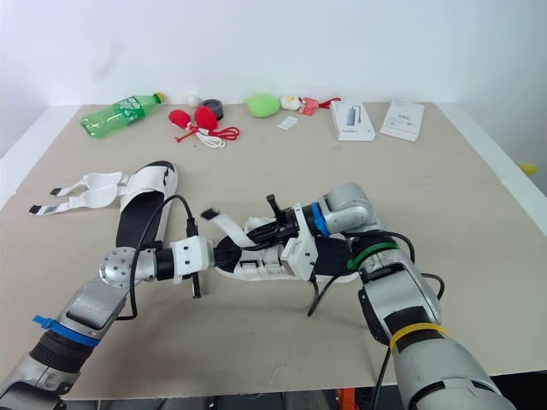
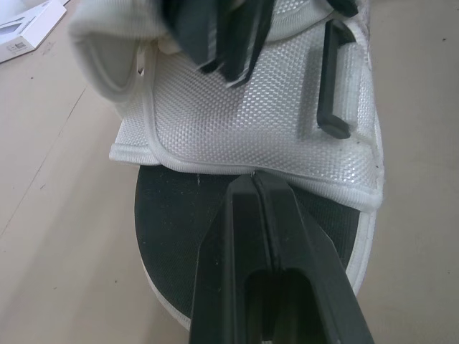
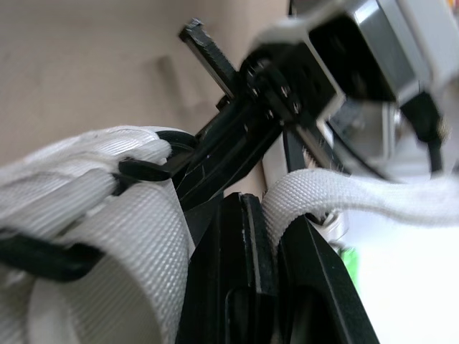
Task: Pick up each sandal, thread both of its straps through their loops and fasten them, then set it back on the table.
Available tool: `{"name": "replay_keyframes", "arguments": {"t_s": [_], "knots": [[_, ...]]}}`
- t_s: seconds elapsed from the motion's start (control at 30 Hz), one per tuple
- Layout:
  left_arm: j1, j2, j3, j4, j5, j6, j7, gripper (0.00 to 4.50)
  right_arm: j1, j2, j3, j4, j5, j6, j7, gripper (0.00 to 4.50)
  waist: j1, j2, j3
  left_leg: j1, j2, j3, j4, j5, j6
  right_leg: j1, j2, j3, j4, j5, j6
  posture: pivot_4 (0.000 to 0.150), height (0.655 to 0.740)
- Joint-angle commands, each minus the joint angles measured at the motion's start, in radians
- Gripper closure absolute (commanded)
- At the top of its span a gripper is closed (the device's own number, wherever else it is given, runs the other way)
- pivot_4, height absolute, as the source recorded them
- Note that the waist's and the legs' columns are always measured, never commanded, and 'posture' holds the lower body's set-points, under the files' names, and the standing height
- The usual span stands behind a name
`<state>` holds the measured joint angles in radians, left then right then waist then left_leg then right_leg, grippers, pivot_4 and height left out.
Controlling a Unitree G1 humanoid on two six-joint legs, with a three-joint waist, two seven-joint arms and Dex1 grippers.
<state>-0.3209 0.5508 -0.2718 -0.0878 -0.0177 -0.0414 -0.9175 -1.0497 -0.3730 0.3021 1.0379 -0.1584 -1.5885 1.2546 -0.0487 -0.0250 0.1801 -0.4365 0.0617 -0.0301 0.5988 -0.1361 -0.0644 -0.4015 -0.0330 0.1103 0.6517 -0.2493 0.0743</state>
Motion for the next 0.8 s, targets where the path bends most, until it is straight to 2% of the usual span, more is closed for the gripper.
{"name": "replay_keyframes", "arguments": {"t_s": [0.03, 0.23, 0.3, 0.37, 0.5, 0.57, 0.67, 0.7, 0.73, 0.8], "knots": [[0.02, 0.011, -0.029, 0.028, 0.027, 0.019, -0.014, 4.5, -0.037, -0.03, -0.018, -0.033, -0.14, -0.026, -0.161, 4.4, 0.001, 0.0, 0.0, 0.0, 0.0, 0.0, 0.0, 0.0, 0.0, 0.0, 0.0, 0.0, 0.0, 0.0, 0.0, 0.15, 0.74], [0.025, 0.014, -0.024, 0.018, 0.023, 0.028, -0.013, 4.5, -0.075, -0.057, -0.007, -0.025, -0.375, -0.026, -0.42, 4.4, 0.001, 0.0, 0.0, 0.0, 0.0, 0.0, 0.0, 0.0, 0.0, 0.0, 0.0, 0.0, 0.0, 0.0, -0.001, 0.15, 0.74], [0.026, 0.015, -0.023, 0.015, 0.022, 0.031, -0.013, 4.5, -0.098, -0.06, 0.025, 0.031, -0.386, -0.026, -0.464, 4.4, 0.001, 0.0, 0.0, 0.0, 0.0, 0.0, 0.0, 0.0, 0.0, 0.0, 0.0, 0.0, 0.0, 0.0, -0.001, 0.15, 0.74], [0.028, 0.016, -0.022, 0.011, 0.022, 0.033, -0.013, 4.5, -0.126, -0.055, 0.059, 0.102, -0.347, -0.026, -0.486, 3.7, 0.0, 0.0, 0.0, 0.0, 0.0, 0.0, 0.0, 0.0, 0.0, 0.0, 0.0, 0.0, 0.0, 0.0, -0.001, 0.15, 0.74], [0.032, 0.018, -0.022, 0.005, 0.021, 0.036, -0.015, 4.5, -0.156, -0.067, 0.158, 0.143, -0.286, -0.026, -0.515, 2.82, -0.001, 0.0, 0.0, 0.001, 0.0, 0.0, 0.0, 0.0, 0.0, 0.0, 0.0, 0.0, 0.0, 0.0, -0.001, 0.15, 0.74], [0.033, 0.018, -0.024, 0.002, 0.021, 0.038, -0.017, 4.5, -0.162, -0.084, 0.217, 0.146, -0.226, -0.026, -0.511, 1.73, -0.002, 0.0, 0.0, 0.001, 0.0, 0.0, 0.0, 0.0, 0.0, 0.0, 0.0, 0.0, 0.0, 0.0, -0.001, 0.15, 0.74], [0.034, 0.018, -0.026, 0.0, 0.02, 0.041, -0.019, 4.5, -0.174, -0.117, 0.297, 0.161, -0.125, -0.026, -0.507, 0.77, -0.001, 0.0, 0.0, 0.001, 0.0, 0.0, 0.0, 0.0, 0.0, 0.0, 0.0, 0.0, 0.001, 0.0, -0.002, 0.15, 0.74], [0.034, 0.018, -0.026, 0.0, 0.02, 0.041, -0.02, 4.5, -0.176, -0.13, 0.316, 0.159, -0.097, -0.026, -0.509, 0.3, -0.001, 0.0, 0.0, 0.001, 0.0, 0.0, 0.0, 0.0, 0.0, 0.0, 0.0, 0.0, 0.001, -0.001, -0.002, 0.15, 0.74], [0.034, 0.018, -0.027, 0.0, 0.02, 0.041, -0.021, 4.5, -0.165, -0.147, 0.341, 0.134, -0.019, 0.005, -0.472, 0.12, -0.001, 0.0, 0.0, 0.001, 0.0, 0.0, 0.0, 0.0, 0.0, 0.0, 0.0, 0.0, 0.001, -0.001, -0.002, 0.15, 0.74], [0.033, 0.017, -0.03, 0.001, 0.019, 0.041, -0.023, 4.5, -0.098, -0.185, 0.329, -0.032, 0.289, 0.22, -0.246, 0.04, -0.001, 0.0, 0.0, 0.001, 0.0, 0.0, 0.0, 0.0, 0.0, 0.001, 0.0, 0.0, 0.001, -0.001, -0.002, 0.15, 0.74]]}}
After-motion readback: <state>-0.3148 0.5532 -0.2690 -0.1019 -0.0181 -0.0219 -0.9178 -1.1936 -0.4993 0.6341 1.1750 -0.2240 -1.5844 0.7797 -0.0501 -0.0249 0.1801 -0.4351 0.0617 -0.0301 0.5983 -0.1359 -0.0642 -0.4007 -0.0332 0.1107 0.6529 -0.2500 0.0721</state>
